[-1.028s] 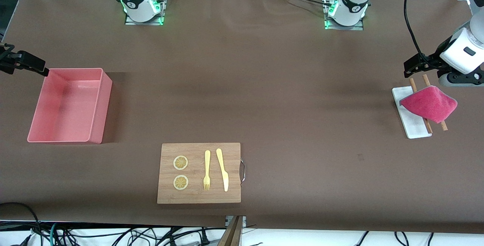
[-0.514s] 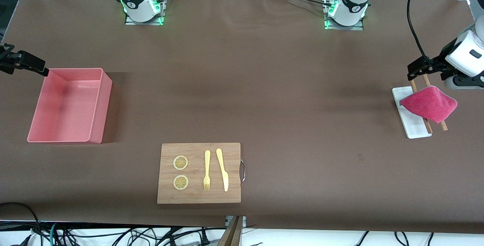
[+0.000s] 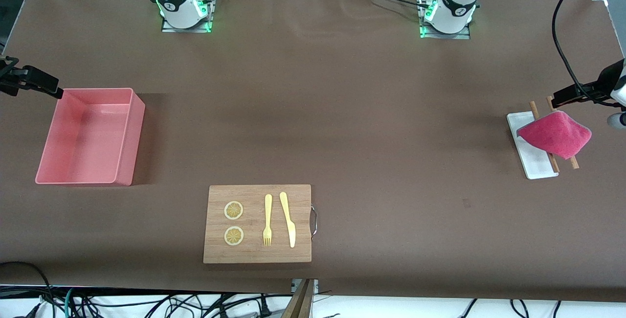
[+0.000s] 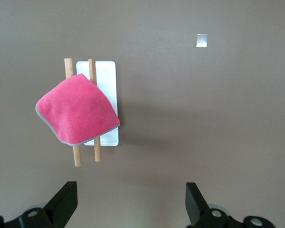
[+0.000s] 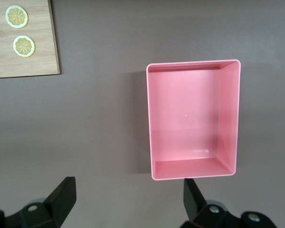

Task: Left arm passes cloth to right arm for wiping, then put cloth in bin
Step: 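Lower the left gripper onto the pink cloth and grasp it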

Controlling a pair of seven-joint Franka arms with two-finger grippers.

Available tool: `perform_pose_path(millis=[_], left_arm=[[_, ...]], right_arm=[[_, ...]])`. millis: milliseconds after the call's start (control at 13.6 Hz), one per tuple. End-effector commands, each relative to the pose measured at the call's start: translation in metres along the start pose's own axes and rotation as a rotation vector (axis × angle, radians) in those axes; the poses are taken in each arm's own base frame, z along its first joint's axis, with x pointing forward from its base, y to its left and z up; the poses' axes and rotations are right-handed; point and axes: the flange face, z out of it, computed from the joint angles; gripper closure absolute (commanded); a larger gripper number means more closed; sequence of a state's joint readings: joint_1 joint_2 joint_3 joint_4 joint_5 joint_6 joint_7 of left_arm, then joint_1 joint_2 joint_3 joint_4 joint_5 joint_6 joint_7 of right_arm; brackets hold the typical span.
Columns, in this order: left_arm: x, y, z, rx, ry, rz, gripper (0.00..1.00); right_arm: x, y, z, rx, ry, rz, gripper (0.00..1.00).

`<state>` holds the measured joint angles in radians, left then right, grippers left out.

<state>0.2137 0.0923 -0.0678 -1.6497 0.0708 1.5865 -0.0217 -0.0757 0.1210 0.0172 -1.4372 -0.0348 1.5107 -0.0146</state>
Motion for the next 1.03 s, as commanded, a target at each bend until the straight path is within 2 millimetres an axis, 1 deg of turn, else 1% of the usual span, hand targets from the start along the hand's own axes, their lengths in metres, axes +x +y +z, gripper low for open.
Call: perform_pose_path(millis=[0, 147, 220, 294, 367, 514, 661, 807, 954], left_arm=[[0.012, -0.029, 0.015, 0.005, -0.035, -0.024, 0.00], [0.023, -0.044, 0.034, 0.042, -0.054, -0.013, 0.00], [0.028, -0.048, 0.043, 0.066, -0.053, -0.010, 0.00], [0.032, -0.055, 0.052, 0.070, -0.063, -0.018, 0.00], [0.036, -0.066, 0.058, 0.068, -0.059, -0.029, 0.00], [0.044, -0.077, 0.075, 0.060, -0.068, 0.006, 0.00], [0.053, -0.082, 0.092, 0.102, -0.078, 0.018, 0.00], [0.063, -0.087, 0.115, 0.119, -0.102, 0.025, 0.00], [0.071, -0.099, 0.136, 0.111, -0.107, 0.012, 0.00]], right_arm=[[0.002, -0.001, -0.005, 0.017, 0.010, -0.015, 0.00], [0.002, -0.001, -0.005, 0.017, 0.010, -0.015, 0.00], [0.002, 0.000, -0.005, 0.016, 0.009, -0.014, 0.00], [0.002, -0.001, -0.005, 0.017, 0.010, -0.015, 0.00], [0.002, -0.001, -0.005, 0.017, 0.010, -0.015, 0.00], [0.002, -0.001, -0.005, 0.017, 0.010, -0.015, 0.00], [0.002, -0.001, -0.005, 0.018, 0.010, -0.016, 0.00], [0.003, -0.001, -0.005, 0.018, 0.008, -0.016, 0.00], [0.003, -0.001, -0.005, 0.018, 0.008, -0.016, 0.00]])
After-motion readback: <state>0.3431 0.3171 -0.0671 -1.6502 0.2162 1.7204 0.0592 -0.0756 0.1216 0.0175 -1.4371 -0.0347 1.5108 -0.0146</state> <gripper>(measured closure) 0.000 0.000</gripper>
